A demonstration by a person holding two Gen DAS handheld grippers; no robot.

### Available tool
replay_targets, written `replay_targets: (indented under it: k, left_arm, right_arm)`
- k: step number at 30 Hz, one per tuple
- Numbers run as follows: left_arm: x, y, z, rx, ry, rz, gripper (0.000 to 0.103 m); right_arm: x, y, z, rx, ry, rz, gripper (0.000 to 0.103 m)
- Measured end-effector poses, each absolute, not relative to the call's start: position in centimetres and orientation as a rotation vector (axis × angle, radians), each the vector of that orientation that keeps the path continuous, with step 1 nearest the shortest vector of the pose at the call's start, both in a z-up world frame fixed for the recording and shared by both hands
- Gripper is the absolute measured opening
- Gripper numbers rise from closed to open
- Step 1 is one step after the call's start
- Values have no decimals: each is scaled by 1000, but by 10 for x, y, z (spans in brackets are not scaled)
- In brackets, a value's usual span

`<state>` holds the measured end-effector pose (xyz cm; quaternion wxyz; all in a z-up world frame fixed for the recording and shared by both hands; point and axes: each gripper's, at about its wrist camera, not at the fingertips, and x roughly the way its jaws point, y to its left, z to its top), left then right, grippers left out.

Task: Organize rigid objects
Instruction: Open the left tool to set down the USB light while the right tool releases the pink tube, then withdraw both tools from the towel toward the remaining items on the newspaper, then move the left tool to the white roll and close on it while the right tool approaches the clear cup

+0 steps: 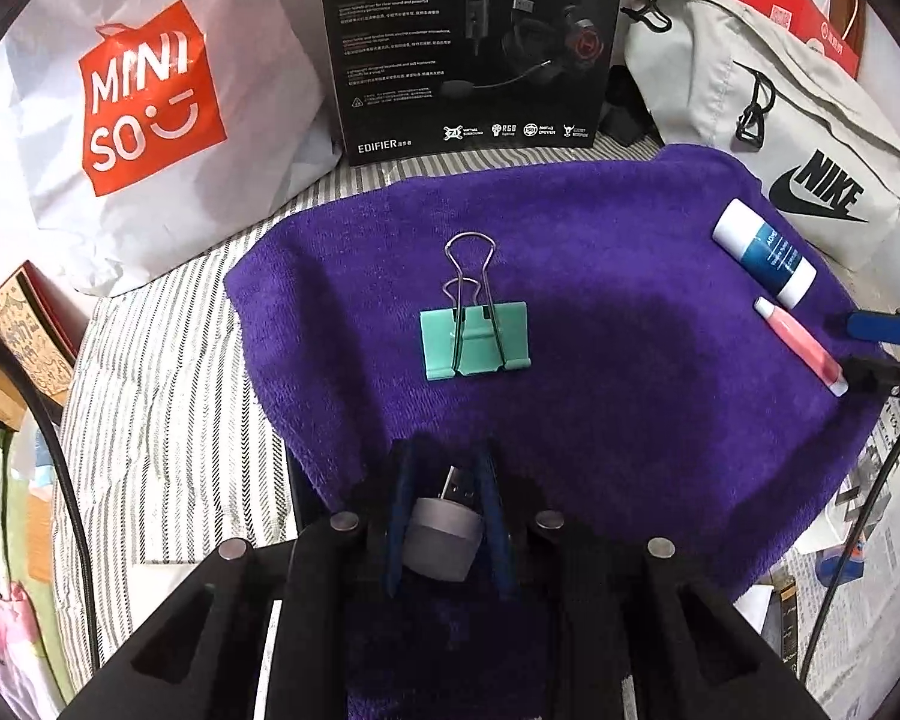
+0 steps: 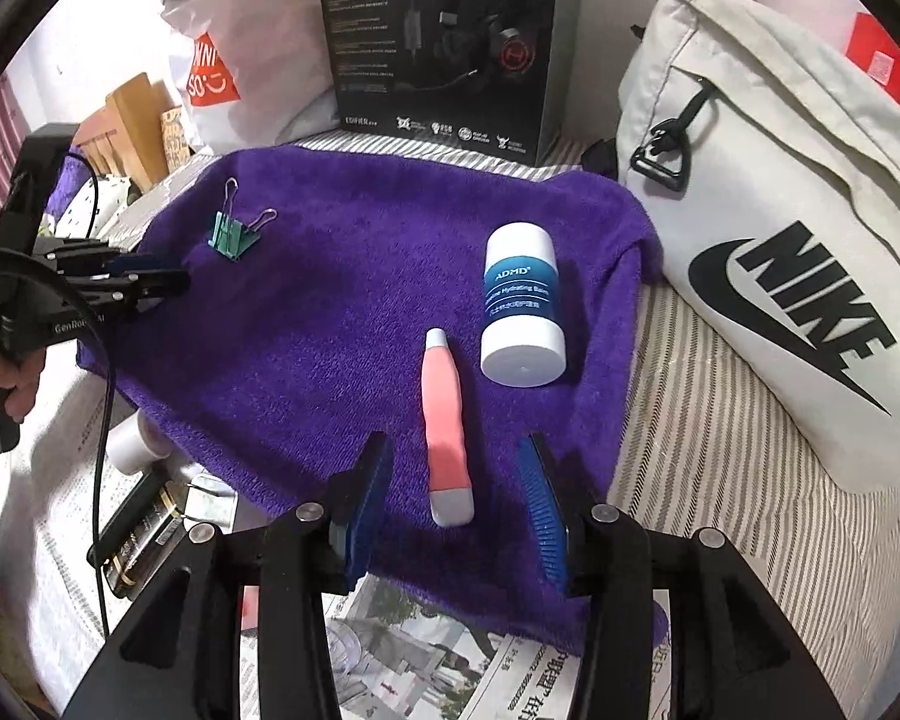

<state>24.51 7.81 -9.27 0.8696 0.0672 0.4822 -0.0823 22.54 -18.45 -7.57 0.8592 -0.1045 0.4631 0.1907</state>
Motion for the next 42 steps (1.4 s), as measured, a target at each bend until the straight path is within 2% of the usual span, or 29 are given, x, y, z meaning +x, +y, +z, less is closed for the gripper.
replay_targets:
  k: [4,5,7,10,11,15,26,42]
  left_arm:
    - [240,78,-93,129,1019,-163,25]
    - [239,78,-92,119,1023,-155,30]
    - [236,80,-90,98,1019,-155,32]
    - [232,81,-86,77,1014,-153,41]
    - [230,81,-85,80,1010,-145,47]
    - [218,82,-74,97,980,-124,53]
    - [157,63,-45,70,910,-218,53]
    - [143,23,-82,108,958,-387,53]
  right_arm:
    - [219,-188,-70,-187,963,395,50]
    - [216,-189,-68,-179,959,393,51]
    - [209,-190,-65,-175,953,387,52]
    - [197,-190,-62,-172,948,385,53]
    - [194,-189,-62,-174,946,381,53]
    - [178,-190,-57,-166,939,372,53]
    - [131,-202,-52,-75,935,343,53]
    - [82,-236,-71,75,983,310,58]
